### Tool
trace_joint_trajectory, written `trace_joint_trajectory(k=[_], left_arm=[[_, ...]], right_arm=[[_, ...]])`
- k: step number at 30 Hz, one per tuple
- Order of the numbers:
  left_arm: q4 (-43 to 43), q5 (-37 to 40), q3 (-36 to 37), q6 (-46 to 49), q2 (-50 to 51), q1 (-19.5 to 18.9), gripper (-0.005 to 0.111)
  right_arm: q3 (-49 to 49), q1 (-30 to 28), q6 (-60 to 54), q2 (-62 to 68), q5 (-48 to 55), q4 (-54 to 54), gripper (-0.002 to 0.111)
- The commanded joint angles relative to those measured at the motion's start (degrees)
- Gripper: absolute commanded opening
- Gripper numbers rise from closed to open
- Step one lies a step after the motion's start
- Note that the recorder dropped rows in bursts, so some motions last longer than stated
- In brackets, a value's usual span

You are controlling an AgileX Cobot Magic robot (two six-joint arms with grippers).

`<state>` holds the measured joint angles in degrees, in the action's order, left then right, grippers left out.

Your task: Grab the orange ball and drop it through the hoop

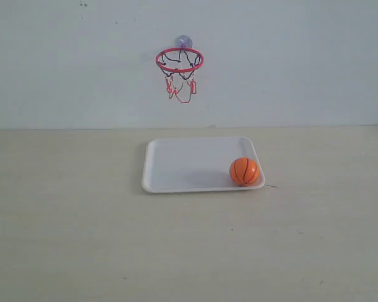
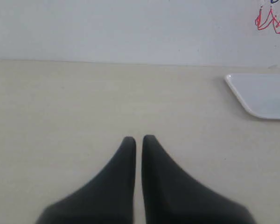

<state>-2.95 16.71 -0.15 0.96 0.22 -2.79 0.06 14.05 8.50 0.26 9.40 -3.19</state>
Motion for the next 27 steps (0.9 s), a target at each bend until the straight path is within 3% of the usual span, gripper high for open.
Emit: trace_joint_trajectory(k=[1,5,8,13,20,23,27], left_arm=[[-0.59,-0.05,0.15,0.2,-0.22,0.0,0.004],[-0.59,-0.05,0.15,0.2,-0.22,0.0,0.004],[-0.59,-0.05,0.15,0.2,-0.22,0.0,0.004],[-0.59,-0.05,0.15,0.2,-0.22,0.0,0.004],[-0.59,-0.05,0.15,0.2,-0.22,0.0,0.004],[-0.59,-0.05,0.15,0.2,-0.22,0.0,0.004],[-0.59,-0.05,0.15,0.2,-0.22,0.0,0.004]], right_arm=[[-0.06,-0.25,-0.34,-0.26,-13.06,-0.26,0.0],[-0.06,-0.25,-0.34,-0.26,-37.63,-0.26,0.0],[-2.03,-0.25,-0.34,-0.26,-40.31,1.5,0.0],[-13.12,-0.25,-0.47,4.21,-26.47,1.48,0.0],[-28.51,-0.25,-1.84,27.52,5.41,1.48,0.0],[-32.05,-0.25,-1.44,38.3,17.29,1.48,0.0],[-32.49,-0.25,-1.19,50.46,24.84,2.48,0.0]])
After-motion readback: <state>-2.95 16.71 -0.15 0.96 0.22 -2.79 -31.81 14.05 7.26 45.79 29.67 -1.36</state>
